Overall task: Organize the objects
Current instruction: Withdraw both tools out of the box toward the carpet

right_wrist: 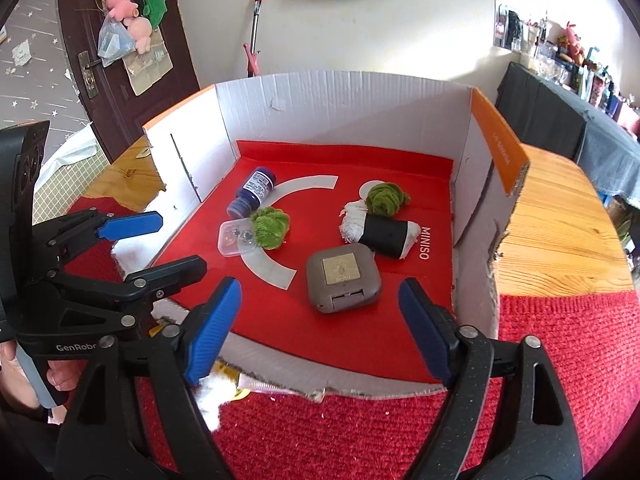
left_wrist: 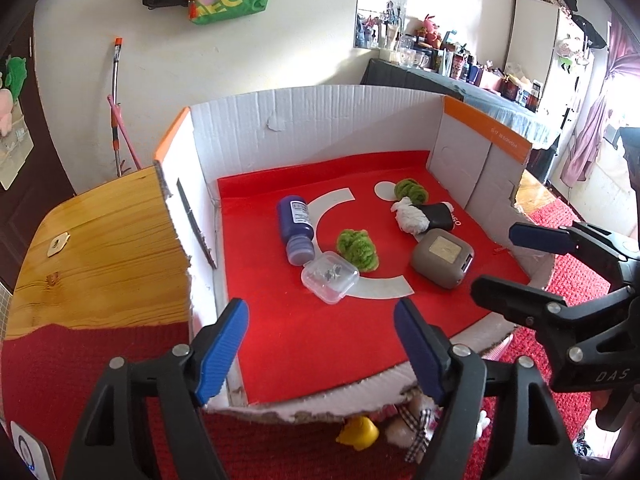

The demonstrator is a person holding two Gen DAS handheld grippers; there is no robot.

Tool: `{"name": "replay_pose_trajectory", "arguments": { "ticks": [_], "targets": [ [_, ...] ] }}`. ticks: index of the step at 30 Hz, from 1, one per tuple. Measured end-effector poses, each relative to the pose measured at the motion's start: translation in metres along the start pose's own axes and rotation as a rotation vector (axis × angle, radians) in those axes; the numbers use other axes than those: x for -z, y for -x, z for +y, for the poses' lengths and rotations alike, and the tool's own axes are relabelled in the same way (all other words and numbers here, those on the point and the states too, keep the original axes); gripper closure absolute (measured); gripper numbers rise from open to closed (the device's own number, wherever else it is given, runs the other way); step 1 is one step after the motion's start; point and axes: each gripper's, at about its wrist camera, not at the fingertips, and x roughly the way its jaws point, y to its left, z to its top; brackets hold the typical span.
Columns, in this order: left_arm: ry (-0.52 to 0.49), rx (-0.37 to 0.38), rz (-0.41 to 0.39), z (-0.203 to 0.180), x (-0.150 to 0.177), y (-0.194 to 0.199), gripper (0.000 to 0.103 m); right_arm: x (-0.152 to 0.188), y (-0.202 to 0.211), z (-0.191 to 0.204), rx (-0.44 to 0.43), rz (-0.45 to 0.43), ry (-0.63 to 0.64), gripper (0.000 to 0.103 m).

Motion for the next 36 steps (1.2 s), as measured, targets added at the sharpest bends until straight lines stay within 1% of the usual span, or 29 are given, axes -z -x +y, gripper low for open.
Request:
{"name": "replay_pose_trajectory", "arguments": {
  "ticks": [3,5,9,12,14,16,23,27,30,34,36],
  "targets": [
    [0.0,-0.006,-0.013,-0.001,0.003,0.007,0.022,0.002,0.006,0.003,0.002,-0.013,0.002,0.02],
    [-0.001,-0.008,-0.019,-0.003,0.005,0.011,0.021,0.004,0.01,0.004,0.003,-0.02,0.002,0.015],
    [0.001,-0.014,-0.032,-0.004,0.01,0.019,0.016,0.008,0.017,0.008,0.008,-0.033,0.011,0.015],
    [0.0,-0.018,-0.04,-0.005,0.013,0.025,0.016,0.01,0.023,0.011,0.012,-0.043,0.016,0.014],
    [0.0,-0.019,-0.045,-0.006,0.015,0.03,0.014,0.011,0.027,0.013,0.012,-0.05,0.017,0.011],
    [0.001,-0.021,-0.05,-0.006,0.016,0.033,0.012,0.013,0.031,0.014,0.012,-0.057,0.018,0.011],
    [0.0,-0.024,-0.062,-0.01,0.023,0.045,0.011,0.02,0.042,0.017,0.016,-0.074,0.019,0.011],
    [-0.002,-0.024,-0.07,-0.012,0.027,0.051,0.008,0.025,0.048,0.018,0.02,-0.082,0.017,0.01],
    [-0.003,-0.022,-0.075,-0.015,0.03,0.054,0.008,0.029,0.053,0.018,0.025,-0.086,0.018,0.01],
    [-0.008,-0.019,-0.077,-0.018,0.034,0.057,0.008,0.034,0.058,0.019,0.029,-0.09,0.018,0.006],
    [-0.009,-0.017,-0.078,-0.019,0.036,0.059,0.008,0.037,0.059,0.02,0.03,-0.091,0.018,0.006]
  ]
}}
